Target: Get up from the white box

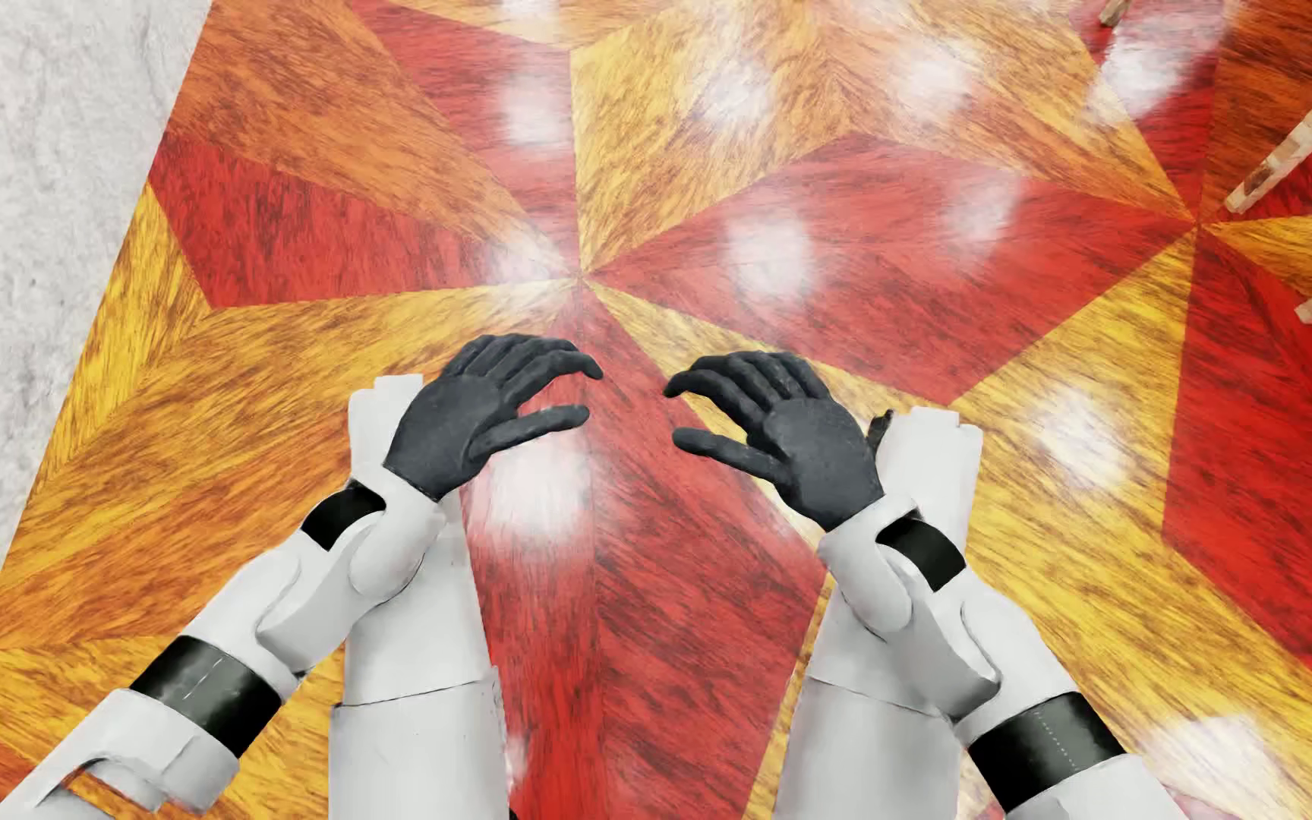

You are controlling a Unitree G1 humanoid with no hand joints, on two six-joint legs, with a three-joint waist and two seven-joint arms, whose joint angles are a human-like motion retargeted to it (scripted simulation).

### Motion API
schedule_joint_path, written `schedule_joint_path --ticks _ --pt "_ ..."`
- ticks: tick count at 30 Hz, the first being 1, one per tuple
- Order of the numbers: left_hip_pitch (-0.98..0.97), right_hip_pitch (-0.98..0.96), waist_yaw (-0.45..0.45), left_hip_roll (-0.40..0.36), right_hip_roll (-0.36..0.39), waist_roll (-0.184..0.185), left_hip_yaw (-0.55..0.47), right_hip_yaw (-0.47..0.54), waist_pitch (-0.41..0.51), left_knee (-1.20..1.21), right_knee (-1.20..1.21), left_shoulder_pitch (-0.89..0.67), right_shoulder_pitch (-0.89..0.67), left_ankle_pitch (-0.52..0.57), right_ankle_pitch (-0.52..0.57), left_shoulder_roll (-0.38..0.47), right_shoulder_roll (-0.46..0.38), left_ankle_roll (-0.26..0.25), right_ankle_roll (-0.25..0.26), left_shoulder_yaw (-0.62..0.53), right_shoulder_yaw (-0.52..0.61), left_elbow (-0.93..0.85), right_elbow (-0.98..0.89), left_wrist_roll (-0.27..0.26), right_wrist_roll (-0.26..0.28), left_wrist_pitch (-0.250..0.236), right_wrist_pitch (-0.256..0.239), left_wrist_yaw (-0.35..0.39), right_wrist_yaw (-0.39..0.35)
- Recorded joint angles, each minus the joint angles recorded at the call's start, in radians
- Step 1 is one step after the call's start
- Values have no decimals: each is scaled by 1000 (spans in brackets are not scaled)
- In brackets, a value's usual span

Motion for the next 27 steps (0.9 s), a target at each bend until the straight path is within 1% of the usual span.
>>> schedule_joint_path --ticks 1,2,3,4,5,6,7,8,9,10,11,12,13,14,15,16,17,18,19,20,21,22,23,24,25,26,27 --pt "-18 -25 2 0 0 1 -3 7 7 2 9 -2 8 3 -13 10 -9 -15 -21 14 -18 -46 -43 19 -6 -4 -9 -30 14" --pt "-35 -43 4 2 2 8 -5 16 24 3 20 -3 3 6 -15 18 -32 -22 -2 27 -31 -80 -101 19 14 -21 -18 -45 43" --pt "-55 -72 3 0 -3 0 -4 32 30 5 45 15 19 6 -19 37 -40 -24 -7 33 -40 -127 -149 13 14 -20 -16 -29 41" --pt "-66 -84 0 1 -8 0 4 31 54 3 55 25 24 9 -27 47 -57 -22 -9 53 -44 -184 -212 10 28 -15 -10 -32 47" --pt "-74 -77 -1 2 -7 14 -7 29 83 3 56 39 28 8 -26 56 -77 -30 -6 59 -24 -231 -252 22 29 12 5 7 31" --pt "-87 -78 -3 3 -5 14 -6 27 110 4 57 57 38 10 -27 70 -100 -32 -5 59 -9 -281 -301 15 50 19 -1 32 15" --pt "-98 -67 7 -4 -13 25 -7 14 152 1 48 63 41 17 -55 84 -125 -31 -18 50 -19 -357 -366 14 50 50 27 71 -5" --pt "-105 -95 -1 2 -2 21 -6 28 194 3 55 83 57 5 -45 111 -150 -35 -13 60 3 -430 -424 -5 75 74 20 124 -27" --pt "-127 -117 10 -14 -14 29 -3 48 233 6 62 89 75 1 -54 135 -186 -36 10 39 -2 -501 -525 2 85 88 35 194 -58" --pt "-174 -161 15 -14 -16 34 -9 59 257 13 69 90 94 -4 -57 170 -209 -41 9 37 5 -578 -596 -24 100 61 47 193 -122" --pt "-226 -216 14 -11 -5 32 -17 74 275 12 73 111 126 -10 -59 185 -207 -39 3 64 12 -620 -655 -20 83 99 60 288 -106" --pt "-248 -272 -3 3 22 -6 -34 97 287 3 66 142 190 -20 -39 216 -195 -49 -9 93 31 -635 -714 -2 38 119 54 333 -77" --pt "-278 -318 -8 14 44 -35 -25 88 287 -19 50 134 222 -21 -38 281 -180 -36 -32 96 35 -663 -696 20 19 81 59 276 -131" --pt "-286 -319 -8 6 50 -37 -8 58 282 -46 18 112 208 -22 -43 314 -179 -18 -71 94 4 -673 -680 19 28 64 51 248 -109" --pt "-265 -292 -14 1 64 -43 22 31 276 -89 -19 91 174 -31 -48 335 -163 -6 -109 68 4 -653 -643 -15 30 45 25 265 -108" --pt "-236 -256 -11 -20 52 -40 34 12 258 -131 -55 69 157 -33 -65 317 -161 5 -127 27 -5 -605 -616 -24 19 48 49 271 -137" --pt "-199 -216 -18 -18 63 -45 44 -6 238 -176 -102 55 139 -44 -72 299 -127 3 -151 8 9 -543 -548 -20 15 66 48 270 -146" --pt "-166 -183 -12 -26 74 -44 49 -13 203 -235 -155 33 120 -54 -72 272 -95 4 -169 -37 22 -472 -459 -15 24 44 46 225 -122" --pt "-122 -141 -5 -26 87 -52 53 -29 167 -298 -222 16 97 -65 -66 229 -78 3 -199 -78 61 -380 -366 -7 6 57 56 215 -117" --pt "-65 -82 -9 -33 81 -51 69 -42 144 -372 -290 -10 62 -64 -71 194 -56 1 -208 -103 98 -287 -256 -1 10 88 82 196 -131" --pt "-11 -25 -2 -33 88 -47 68 -61 103 -448 -367 -23 51 -66 -50 148 -31 0 -213 -128 126 -182 -122 -5 8 35 66 127 -143" --pt "48 44 -3 -34 84 -47 94 -86 70 -522 -447 -38 28 -59 -57 121 -8 11 -225 -147 137 -83 -8 -19 23 55 78 89 -160" --pt "111 115 -9 -21 93 -41 98 -109 31 -603 -539 -44 2 -58 -39 93 12 6 -235 -171 173 37 117 -29 55 23 60 26 -140" --pt "188 202 -17 -22 83 -29 139 -157 -7 -688 -626 -48 -8 -39 -33 66 39 28 -247 -204 201 154 248 -42 47 35 100 -23 -165" --pt "271 299 -23 -21 81 -27 165 -183 -46 -774 -725 -49 -16 -30 -27 30 64 35 -249 -226 218 280 341 -88 51 11 119 -78 -157" --pt "368 397 -36 -16 111 -30 177 -205 -84 -867 -826 -29 -17 -25 -11 19 91 50 -272 -235 238 386 385 -117 53 15 96 -90 -164" --pt "482 513 -28 -19 135 -9 195 -235 -118 -959 -937 1 -3 -25 1 -10 86 89 -273 -243 230 439 388 -115 63 36 44 -56 -129"
